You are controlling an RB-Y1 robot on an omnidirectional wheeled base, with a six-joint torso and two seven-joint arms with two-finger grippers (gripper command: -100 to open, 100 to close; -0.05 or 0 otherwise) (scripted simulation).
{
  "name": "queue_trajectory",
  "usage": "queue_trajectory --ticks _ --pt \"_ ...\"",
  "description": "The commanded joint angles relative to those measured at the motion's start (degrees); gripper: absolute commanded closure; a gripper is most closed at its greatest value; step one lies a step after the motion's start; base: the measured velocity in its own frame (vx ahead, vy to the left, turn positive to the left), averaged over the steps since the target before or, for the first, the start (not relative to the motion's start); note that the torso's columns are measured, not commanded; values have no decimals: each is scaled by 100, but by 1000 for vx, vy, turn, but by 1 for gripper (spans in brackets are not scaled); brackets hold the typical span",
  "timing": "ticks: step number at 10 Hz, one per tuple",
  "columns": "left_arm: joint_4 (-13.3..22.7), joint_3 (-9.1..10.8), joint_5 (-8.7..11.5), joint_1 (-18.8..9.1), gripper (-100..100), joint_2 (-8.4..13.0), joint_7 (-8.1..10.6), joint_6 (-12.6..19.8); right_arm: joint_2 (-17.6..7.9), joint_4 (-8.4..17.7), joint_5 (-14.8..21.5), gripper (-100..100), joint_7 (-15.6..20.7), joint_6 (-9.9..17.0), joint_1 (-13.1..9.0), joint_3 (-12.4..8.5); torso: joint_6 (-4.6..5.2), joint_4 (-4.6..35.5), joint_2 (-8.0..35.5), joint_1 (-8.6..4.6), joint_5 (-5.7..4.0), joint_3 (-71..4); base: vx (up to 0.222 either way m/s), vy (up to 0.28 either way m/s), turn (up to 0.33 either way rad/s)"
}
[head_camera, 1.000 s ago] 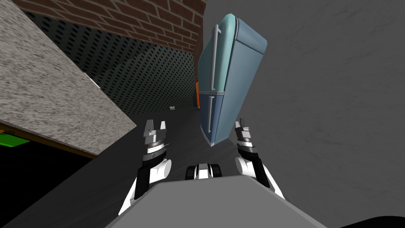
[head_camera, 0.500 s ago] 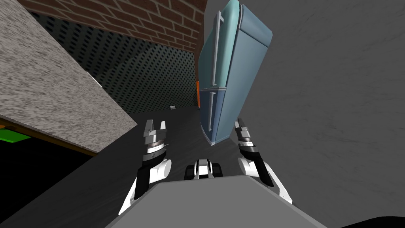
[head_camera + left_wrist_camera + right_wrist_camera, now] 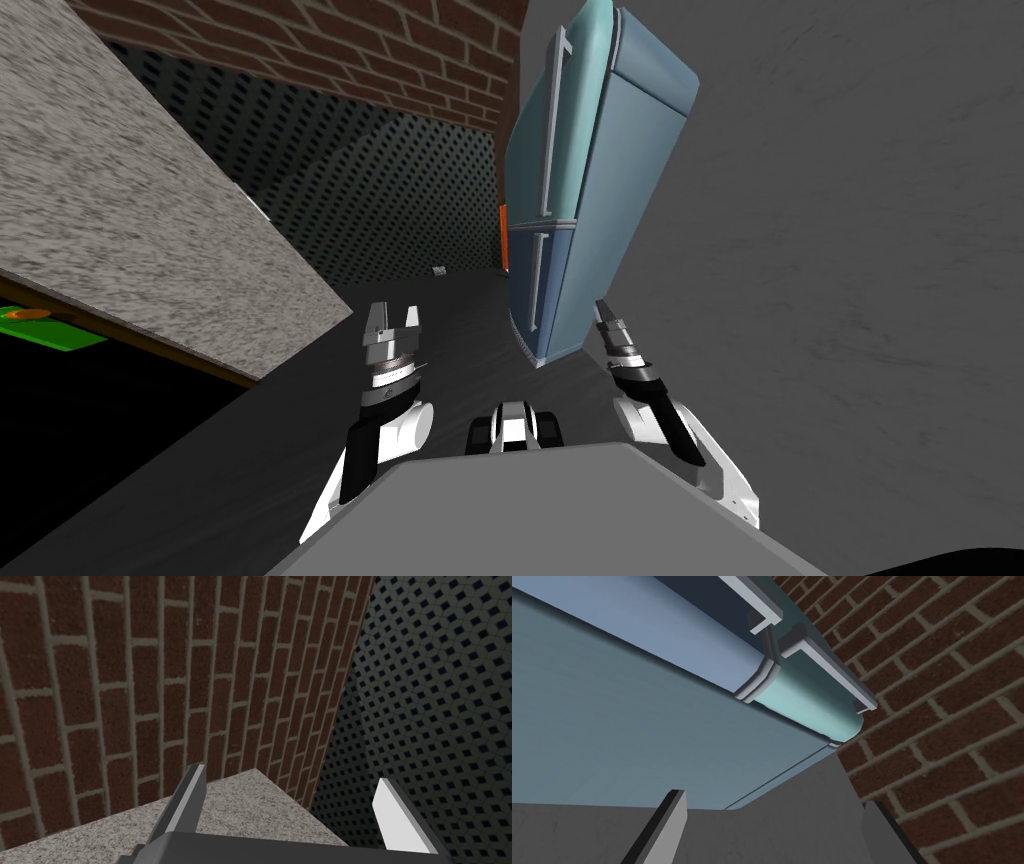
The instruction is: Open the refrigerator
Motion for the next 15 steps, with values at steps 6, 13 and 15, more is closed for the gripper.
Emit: queue_trajectory --ticks 6,13,15 --pt "0 0 0 0 0 0 0 0 -1193 294 282 -100 371 11 -165 -439 0 0 0 -1 0 0 -4 15 45" --pt "0 0 0 0 0 0 0 0 -2374 538 521 -100 685 17 -310 -815 -1 0 0 0 0 0 -5 17 51" --pt "0 0 0 0 0 0 0 0 -2726 624 604 -100 793 20 -359 -944 -1 0 -1 0 0 0 -2 17 51"
